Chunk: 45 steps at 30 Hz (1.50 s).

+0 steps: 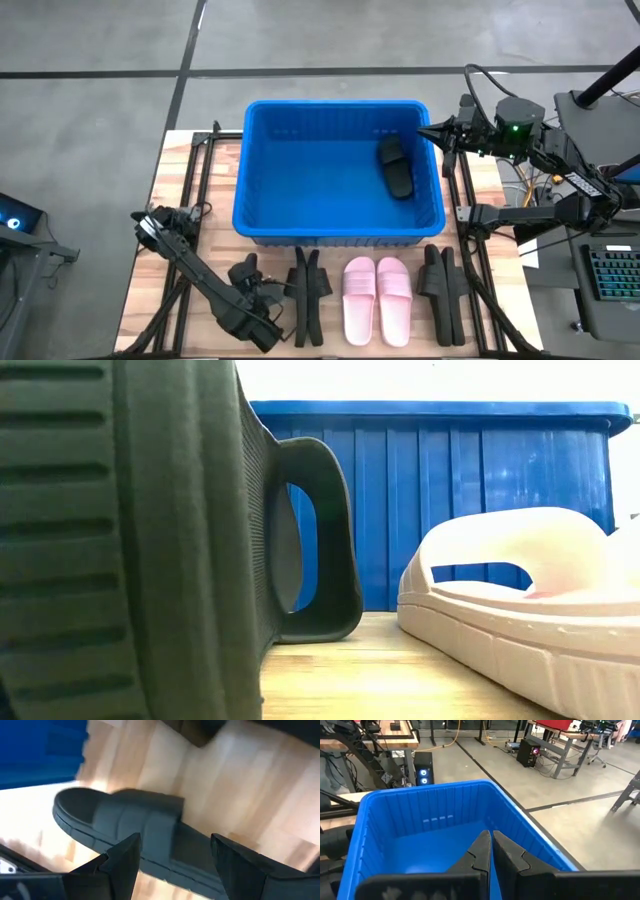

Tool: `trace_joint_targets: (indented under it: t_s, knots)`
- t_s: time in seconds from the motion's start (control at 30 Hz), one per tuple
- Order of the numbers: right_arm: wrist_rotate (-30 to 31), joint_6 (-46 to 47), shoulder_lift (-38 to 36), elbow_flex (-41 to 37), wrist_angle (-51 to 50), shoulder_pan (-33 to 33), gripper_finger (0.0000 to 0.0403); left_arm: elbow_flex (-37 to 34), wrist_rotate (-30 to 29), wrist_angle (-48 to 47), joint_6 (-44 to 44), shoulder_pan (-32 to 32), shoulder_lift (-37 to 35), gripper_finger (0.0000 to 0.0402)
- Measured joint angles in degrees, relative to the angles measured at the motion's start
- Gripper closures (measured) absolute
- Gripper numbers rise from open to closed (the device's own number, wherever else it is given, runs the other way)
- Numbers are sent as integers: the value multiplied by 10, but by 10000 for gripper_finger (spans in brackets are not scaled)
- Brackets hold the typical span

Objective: Pick and place slides into bin
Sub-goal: Put the black slide into the blue bin

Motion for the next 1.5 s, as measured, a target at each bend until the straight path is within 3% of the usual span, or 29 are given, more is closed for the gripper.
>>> trace_joint_targets:
  t_s: [0.47, 0.7, 1.1, 1.5]
  knots:
    - [0, -6, -1, 0, 0, 0, 394, -5, -5, 12, 21, -22, 0, 178]
    - [0, -6, -1, 0, 0, 0, 394, -8, -47, 26, 47, -37, 0, 178]
    - [0, -10, -1, 0, 0, 0, 394, -57, -51, 31, 47, -36, -1, 178]
    - [0, -30, -2, 0, 0, 0, 394, -109, -92, 43, 45, -34, -4, 178]
